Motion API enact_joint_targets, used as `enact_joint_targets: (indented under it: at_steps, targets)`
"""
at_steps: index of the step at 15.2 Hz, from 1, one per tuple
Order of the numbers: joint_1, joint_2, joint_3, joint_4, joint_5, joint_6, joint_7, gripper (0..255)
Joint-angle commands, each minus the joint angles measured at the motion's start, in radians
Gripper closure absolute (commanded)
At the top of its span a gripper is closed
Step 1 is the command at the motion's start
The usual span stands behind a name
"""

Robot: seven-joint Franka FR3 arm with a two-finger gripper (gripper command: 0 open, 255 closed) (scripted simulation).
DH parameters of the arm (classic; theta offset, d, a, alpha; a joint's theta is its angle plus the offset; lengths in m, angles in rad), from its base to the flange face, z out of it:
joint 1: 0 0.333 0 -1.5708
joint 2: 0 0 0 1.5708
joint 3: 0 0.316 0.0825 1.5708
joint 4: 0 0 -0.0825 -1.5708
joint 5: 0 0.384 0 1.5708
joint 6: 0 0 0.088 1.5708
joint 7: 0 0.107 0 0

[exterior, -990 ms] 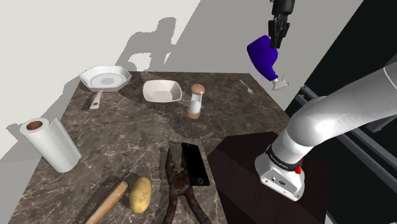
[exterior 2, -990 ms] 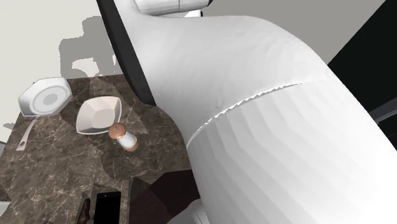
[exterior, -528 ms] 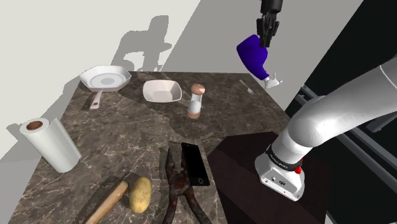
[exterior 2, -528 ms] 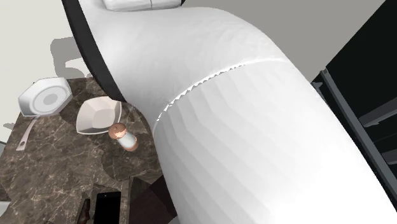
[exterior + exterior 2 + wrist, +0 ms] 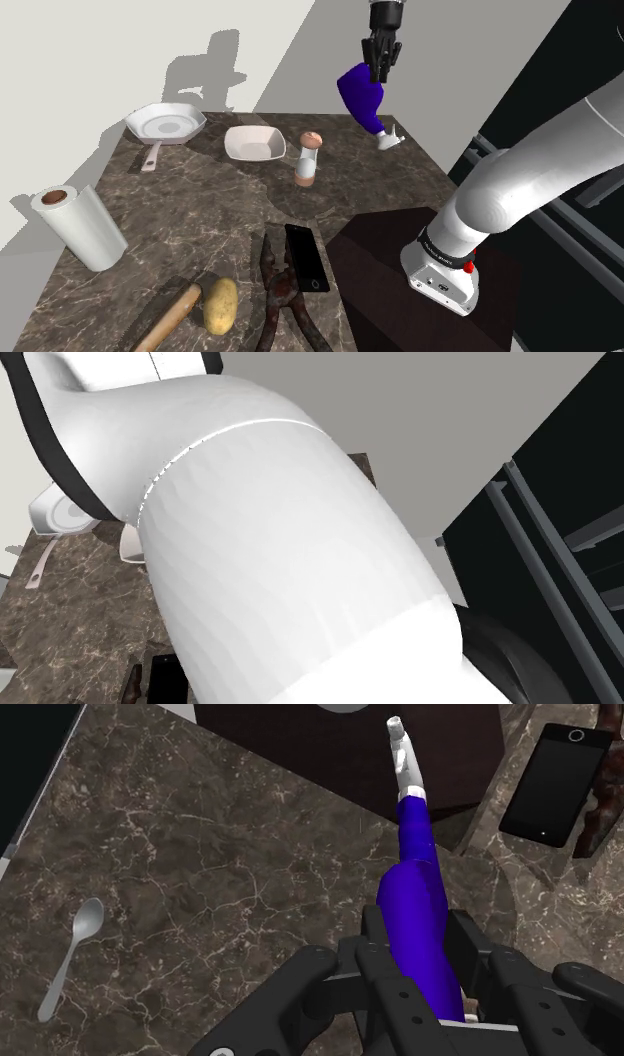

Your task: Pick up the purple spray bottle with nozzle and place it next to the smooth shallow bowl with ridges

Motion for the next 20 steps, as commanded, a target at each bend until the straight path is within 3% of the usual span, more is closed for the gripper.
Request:
enact_joint_targets:
  at_steps: [1,11,20]
  targets:
    - [0.017,0.033,0.022,0.005,0.024,0.031,0.035,255]
    - [0.103,0.242,0.126,0.119,0.119,0.147,0.198,255]
    - [0.178,0.491,0.197,0.334,0.161,0.206,0.331,255]
